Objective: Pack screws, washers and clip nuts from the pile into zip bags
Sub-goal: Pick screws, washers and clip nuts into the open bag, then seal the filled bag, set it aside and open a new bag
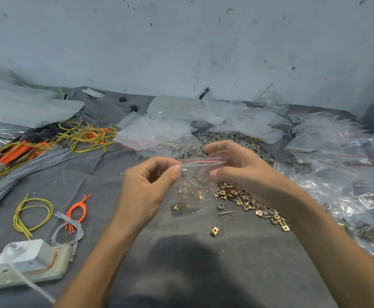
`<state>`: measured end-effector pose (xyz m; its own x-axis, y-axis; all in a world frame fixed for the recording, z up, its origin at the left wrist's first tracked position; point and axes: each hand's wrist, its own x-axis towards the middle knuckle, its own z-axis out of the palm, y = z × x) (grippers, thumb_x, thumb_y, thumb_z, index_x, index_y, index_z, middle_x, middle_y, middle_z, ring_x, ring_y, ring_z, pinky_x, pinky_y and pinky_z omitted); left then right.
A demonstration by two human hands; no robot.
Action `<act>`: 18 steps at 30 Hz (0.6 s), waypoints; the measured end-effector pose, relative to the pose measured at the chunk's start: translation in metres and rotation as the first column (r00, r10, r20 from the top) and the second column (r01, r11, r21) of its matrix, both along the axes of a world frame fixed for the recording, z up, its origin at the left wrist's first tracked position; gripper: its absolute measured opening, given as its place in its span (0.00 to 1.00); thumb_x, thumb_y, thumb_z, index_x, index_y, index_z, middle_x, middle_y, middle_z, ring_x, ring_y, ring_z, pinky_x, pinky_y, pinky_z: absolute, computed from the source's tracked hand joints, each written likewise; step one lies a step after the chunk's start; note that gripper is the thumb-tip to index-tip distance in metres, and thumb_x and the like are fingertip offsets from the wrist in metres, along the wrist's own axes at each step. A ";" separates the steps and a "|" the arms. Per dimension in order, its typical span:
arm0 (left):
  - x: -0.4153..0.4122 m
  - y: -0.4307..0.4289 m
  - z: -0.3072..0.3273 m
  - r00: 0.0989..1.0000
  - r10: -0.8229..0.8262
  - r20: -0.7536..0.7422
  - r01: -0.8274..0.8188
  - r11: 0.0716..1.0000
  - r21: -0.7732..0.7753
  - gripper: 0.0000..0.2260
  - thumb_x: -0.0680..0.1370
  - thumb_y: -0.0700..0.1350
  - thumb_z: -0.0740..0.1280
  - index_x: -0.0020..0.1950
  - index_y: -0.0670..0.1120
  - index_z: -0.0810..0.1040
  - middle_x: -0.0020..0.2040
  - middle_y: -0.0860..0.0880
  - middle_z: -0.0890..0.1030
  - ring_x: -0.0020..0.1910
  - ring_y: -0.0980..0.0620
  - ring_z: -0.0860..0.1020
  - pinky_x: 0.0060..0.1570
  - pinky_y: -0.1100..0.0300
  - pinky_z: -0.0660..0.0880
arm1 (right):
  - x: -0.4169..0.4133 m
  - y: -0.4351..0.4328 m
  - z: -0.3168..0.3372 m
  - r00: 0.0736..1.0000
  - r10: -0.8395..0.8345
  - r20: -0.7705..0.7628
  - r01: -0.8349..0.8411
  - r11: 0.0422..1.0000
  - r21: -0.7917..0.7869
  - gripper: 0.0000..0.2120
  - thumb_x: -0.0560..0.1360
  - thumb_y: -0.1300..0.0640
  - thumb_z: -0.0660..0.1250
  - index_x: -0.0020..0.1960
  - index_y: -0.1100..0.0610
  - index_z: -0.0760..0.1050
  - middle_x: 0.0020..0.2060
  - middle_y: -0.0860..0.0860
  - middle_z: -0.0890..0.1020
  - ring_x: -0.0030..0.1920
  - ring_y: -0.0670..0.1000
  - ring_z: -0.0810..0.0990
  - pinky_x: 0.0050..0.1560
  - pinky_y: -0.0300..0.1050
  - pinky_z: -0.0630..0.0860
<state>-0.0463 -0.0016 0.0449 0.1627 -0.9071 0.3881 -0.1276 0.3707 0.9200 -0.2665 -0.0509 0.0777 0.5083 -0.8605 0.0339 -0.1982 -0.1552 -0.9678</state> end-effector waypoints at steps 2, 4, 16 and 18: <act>-0.001 0.000 0.001 0.999 -0.015 0.046 0.016 1.000 -0.015 0.05 0.76 0.39 0.74 0.43 0.48 0.83 0.36 0.55 0.82 0.36 0.60 0.76 0.40 0.66 0.74 | 0.006 0.004 0.012 0.988 -0.009 -0.151 -0.020 0.982 -0.189 0.17 0.72 0.48 0.76 0.60 0.41 0.79 0.55 0.43 0.84 0.56 0.46 0.83 0.57 0.47 0.80; -0.002 0.000 0.004 0.996 -0.034 0.081 0.036 0.999 -0.024 0.04 0.75 0.42 0.73 0.43 0.51 0.83 0.36 0.57 0.82 0.37 0.60 0.77 0.41 0.66 0.74 | 0.019 0.009 0.019 0.976 -0.021 -0.219 -0.055 0.941 -0.335 0.11 0.74 0.47 0.75 0.56 0.45 0.81 0.51 0.42 0.85 0.54 0.43 0.83 0.57 0.45 0.80; 0.005 0.010 0.013 0.990 -0.102 0.097 0.105 0.994 -0.030 0.05 0.75 0.46 0.71 0.47 0.46 0.84 0.40 0.51 0.85 0.41 0.57 0.80 0.42 0.63 0.76 | 0.045 0.027 0.034 0.905 -0.243 -0.350 -0.060 0.741 -0.669 0.10 0.70 0.44 0.67 0.41 0.50 0.79 0.33 0.44 0.80 0.38 0.46 0.78 0.39 0.42 0.75; 0.005 0.011 0.016 0.987 -0.121 0.108 0.127 0.991 -0.047 0.01 0.77 0.44 0.72 0.46 0.48 0.83 0.38 0.56 0.83 0.39 0.60 0.79 0.41 0.67 0.74 | 0.044 0.027 0.033 0.916 -0.247 -0.316 -0.037 0.733 -0.680 0.08 0.70 0.46 0.68 0.40 0.50 0.78 0.32 0.44 0.79 0.37 0.45 0.78 0.37 0.38 0.72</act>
